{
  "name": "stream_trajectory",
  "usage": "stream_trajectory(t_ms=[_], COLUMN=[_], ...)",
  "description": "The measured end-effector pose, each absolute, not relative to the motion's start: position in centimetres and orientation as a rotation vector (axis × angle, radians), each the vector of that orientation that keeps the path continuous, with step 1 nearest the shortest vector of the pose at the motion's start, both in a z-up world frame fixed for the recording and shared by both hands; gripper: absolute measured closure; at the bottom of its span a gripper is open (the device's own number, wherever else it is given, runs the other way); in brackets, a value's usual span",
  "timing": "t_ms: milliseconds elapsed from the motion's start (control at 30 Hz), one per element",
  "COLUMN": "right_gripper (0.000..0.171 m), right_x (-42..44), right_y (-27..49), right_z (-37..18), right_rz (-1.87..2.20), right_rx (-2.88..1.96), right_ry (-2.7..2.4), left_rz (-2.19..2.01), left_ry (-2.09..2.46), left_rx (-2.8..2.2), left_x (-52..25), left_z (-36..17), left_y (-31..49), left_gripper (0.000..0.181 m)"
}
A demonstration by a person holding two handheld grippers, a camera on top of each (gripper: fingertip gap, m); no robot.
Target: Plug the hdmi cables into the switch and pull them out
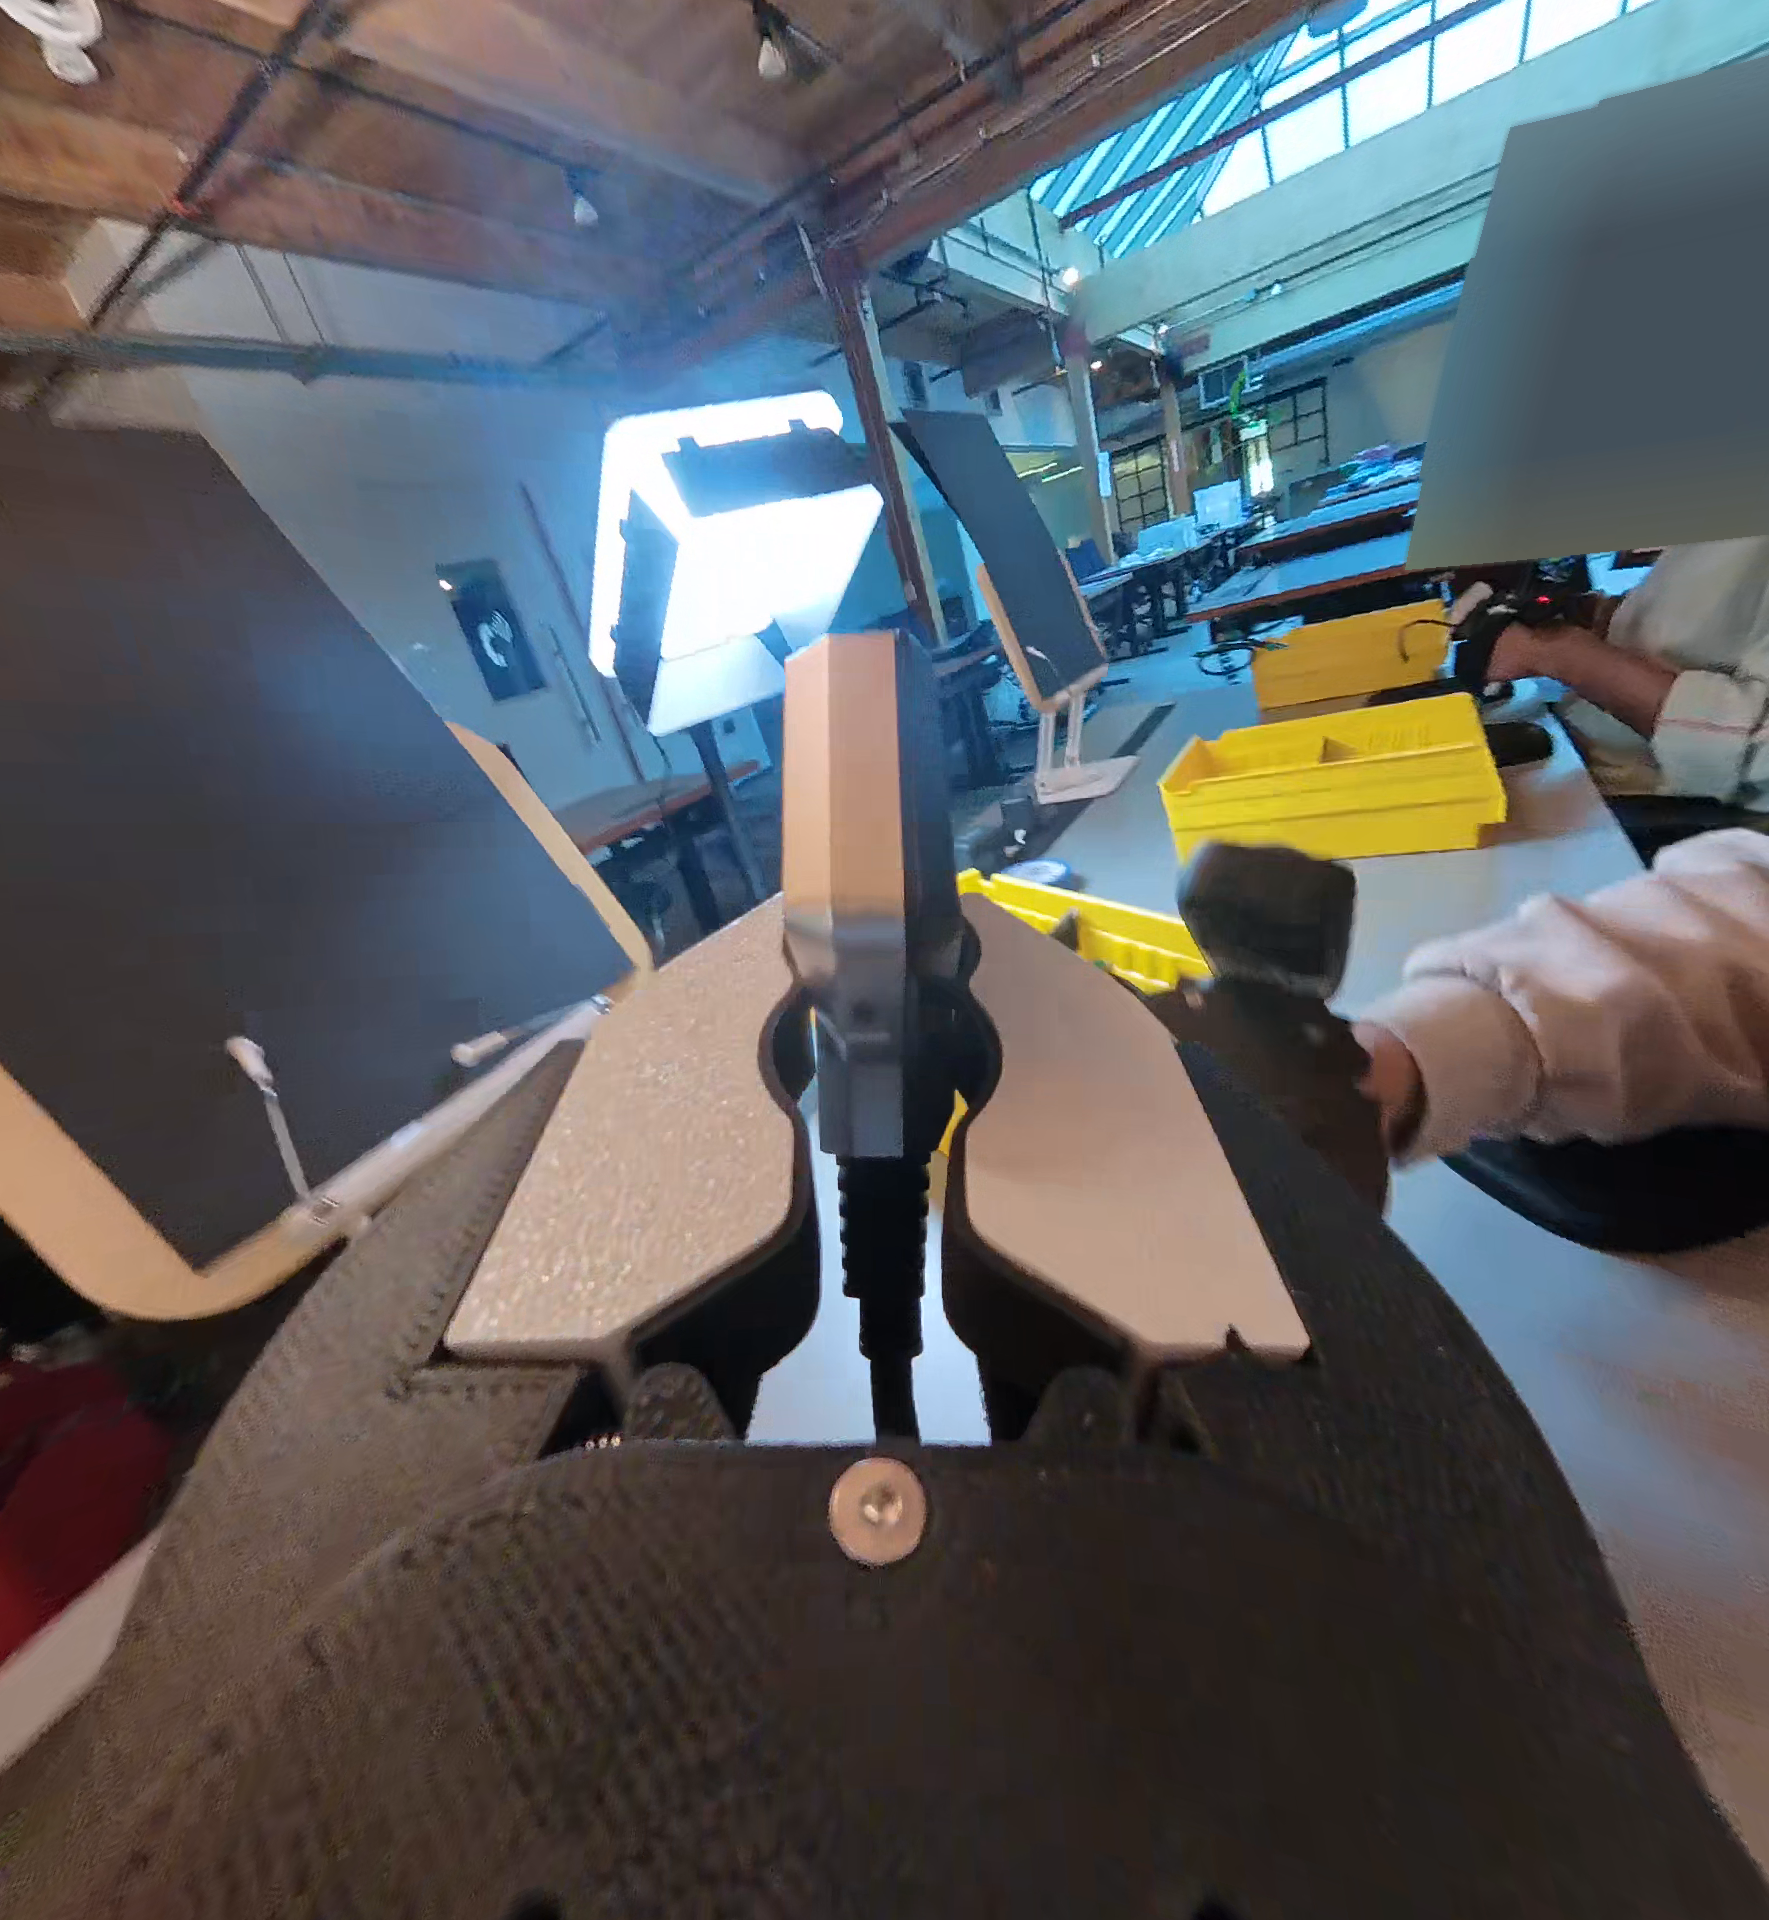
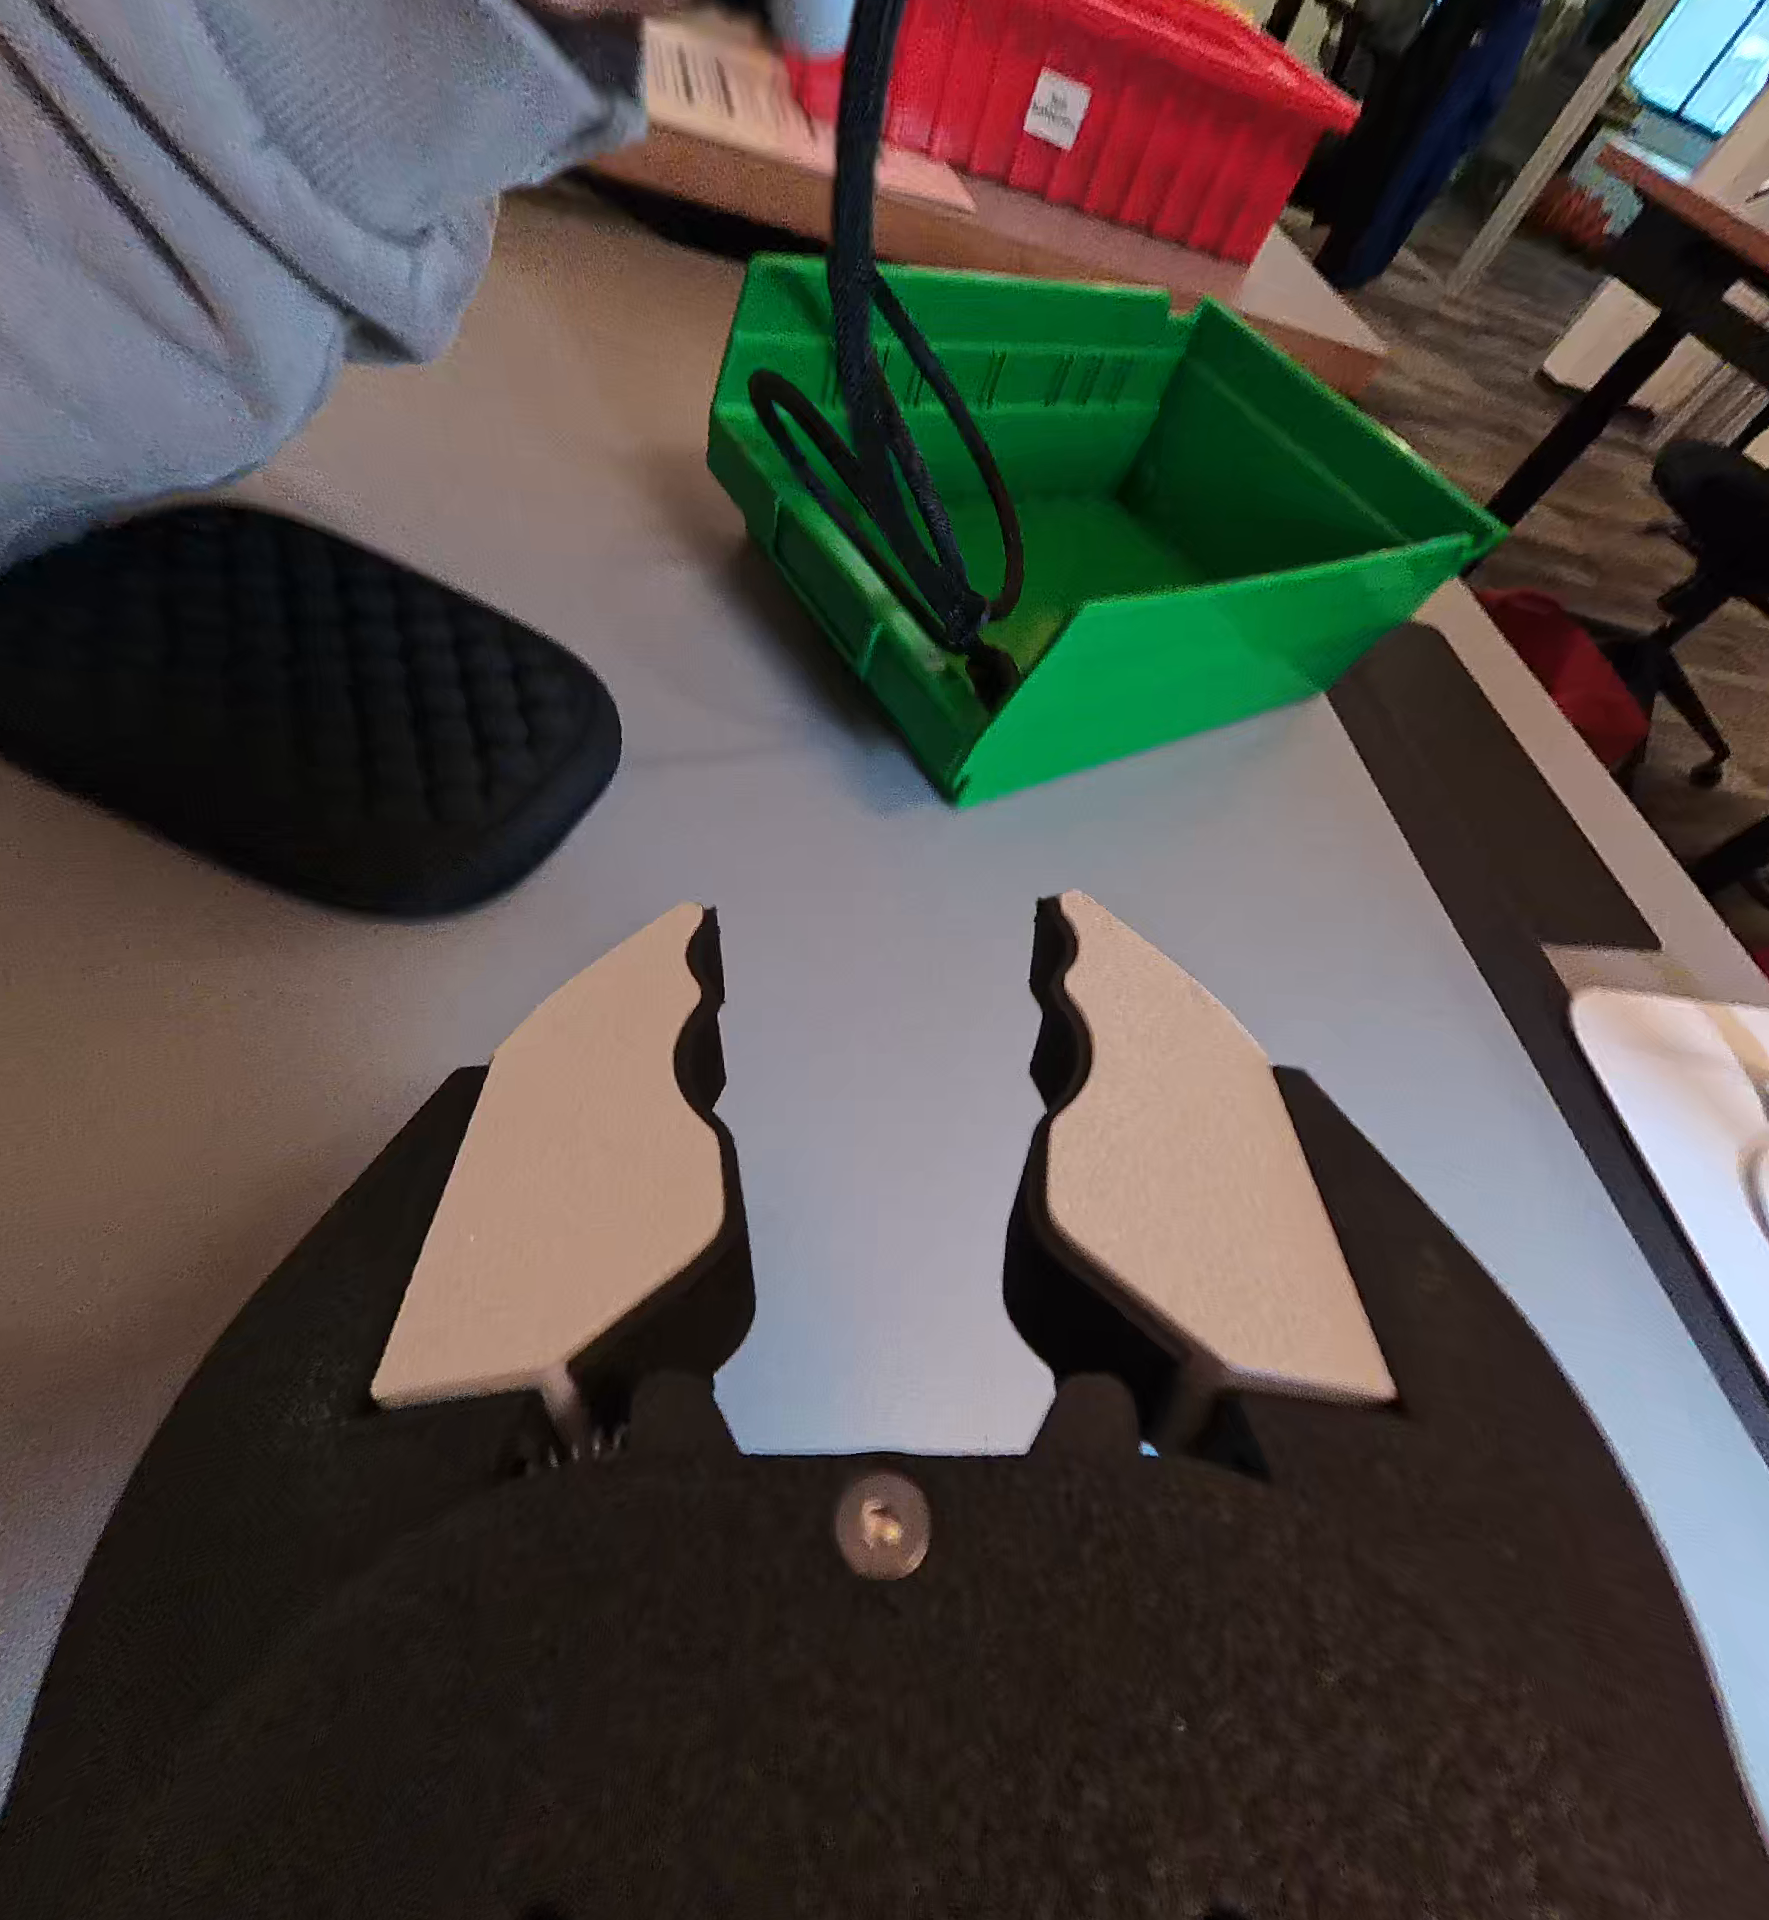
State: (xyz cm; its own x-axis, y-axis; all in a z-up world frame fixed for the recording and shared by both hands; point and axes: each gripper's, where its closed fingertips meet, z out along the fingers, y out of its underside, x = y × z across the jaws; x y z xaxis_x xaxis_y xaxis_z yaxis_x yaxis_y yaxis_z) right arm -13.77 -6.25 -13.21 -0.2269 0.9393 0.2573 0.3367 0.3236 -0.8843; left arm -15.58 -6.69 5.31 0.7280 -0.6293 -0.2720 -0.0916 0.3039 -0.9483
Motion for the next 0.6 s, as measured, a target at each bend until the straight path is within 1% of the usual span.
stream_trajectory(t_ms=[167,300,400,500,600], right_gripper=[0.106,0.097,0.085,0.072,0.073], right_x=[-17.9,-19.8,-20.5,-20.4,-18.7], right_y=[-7.0,-6.2,-6.6,-6.5,-4.9], right_z=[-11.6,-9.6,-8.8,-7.3,-4.2], right_rz=[0.949,0.874,0.991,1.124,1.005], right_rx=[-1.113,-1.050,-1.099,-1.105,-0.976], right_ry=[-1.670,-1.574,-1.569,-1.482,-1.331], left_rz=[-0.293,-0.304,-0.365,-0.506,-0.638], left_ry=[0.729,0.752,0.783,0.778,0.735], left_rx=[-1.162,-1.094,-1.023,-0.949,-0.923], left_x=[-16.9,-15.4,-12.8,-10.6,-9.4], left_z=[13.7,19.2,21.9,23.4,23.2], left_y=[-6.8,-8.4,-10.3,-12.3,-12.9], left_gripper=[0.159,0.158,0.159,0.159,0.159])
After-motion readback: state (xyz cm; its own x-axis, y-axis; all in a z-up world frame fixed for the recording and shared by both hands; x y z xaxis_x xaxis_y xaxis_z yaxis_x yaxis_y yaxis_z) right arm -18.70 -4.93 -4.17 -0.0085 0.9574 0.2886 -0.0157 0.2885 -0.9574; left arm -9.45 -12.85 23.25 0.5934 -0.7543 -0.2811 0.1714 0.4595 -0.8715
